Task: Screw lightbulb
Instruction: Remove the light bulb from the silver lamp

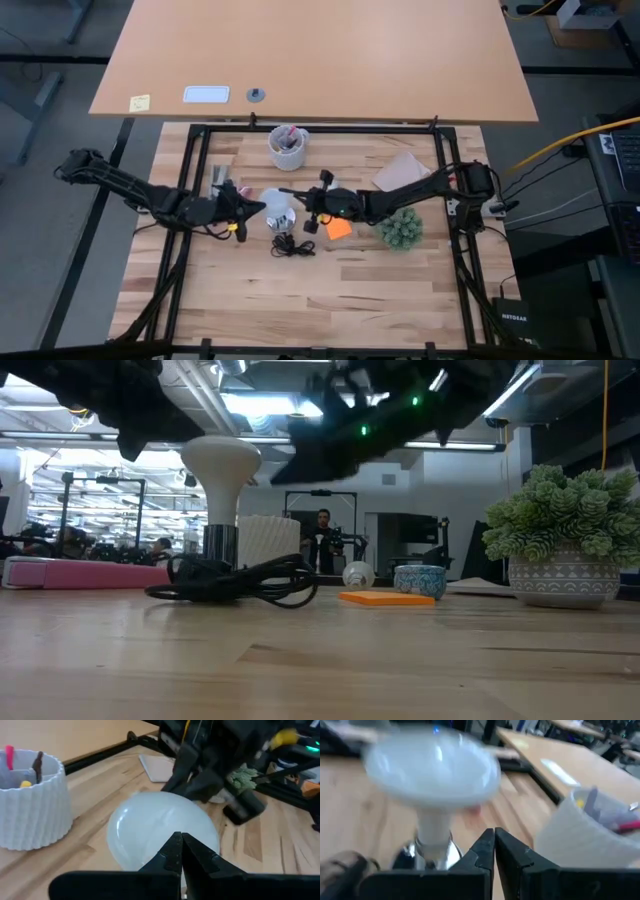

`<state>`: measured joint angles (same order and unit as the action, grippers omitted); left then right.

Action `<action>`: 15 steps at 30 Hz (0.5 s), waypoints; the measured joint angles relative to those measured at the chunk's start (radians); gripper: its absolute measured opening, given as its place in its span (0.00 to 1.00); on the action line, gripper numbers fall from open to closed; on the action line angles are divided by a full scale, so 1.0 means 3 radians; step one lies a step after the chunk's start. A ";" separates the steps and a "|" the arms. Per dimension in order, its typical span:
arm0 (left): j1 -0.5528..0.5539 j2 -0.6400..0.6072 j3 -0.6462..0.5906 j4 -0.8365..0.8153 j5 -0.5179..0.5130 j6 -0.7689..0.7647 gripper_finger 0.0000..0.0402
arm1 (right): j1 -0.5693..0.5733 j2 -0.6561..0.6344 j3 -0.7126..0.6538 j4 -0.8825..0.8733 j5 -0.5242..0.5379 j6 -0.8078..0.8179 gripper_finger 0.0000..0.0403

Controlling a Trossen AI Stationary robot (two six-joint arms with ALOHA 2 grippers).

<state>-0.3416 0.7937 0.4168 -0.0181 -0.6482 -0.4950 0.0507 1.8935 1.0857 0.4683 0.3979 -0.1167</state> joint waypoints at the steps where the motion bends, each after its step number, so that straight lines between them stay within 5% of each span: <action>1: -0.0020 0.0001 0.0000 0.0003 -0.0006 0.0001 0.00 | -0.0020 -0.0014 0.0010 0.0035 -0.0007 0.0014 0.05; 15: -0.0068 0.0001 -0.0008 0.0359 -0.0456 0.0487 0.00 | -0.0238 -0.0099 0.0013 0.0192 -0.0077 -0.0078 0.05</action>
<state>-0.3618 0.7940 0.4145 0.0896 -0.7851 -0.3489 -0.0208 1.8638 1.0897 0.5259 0.3748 -0.1401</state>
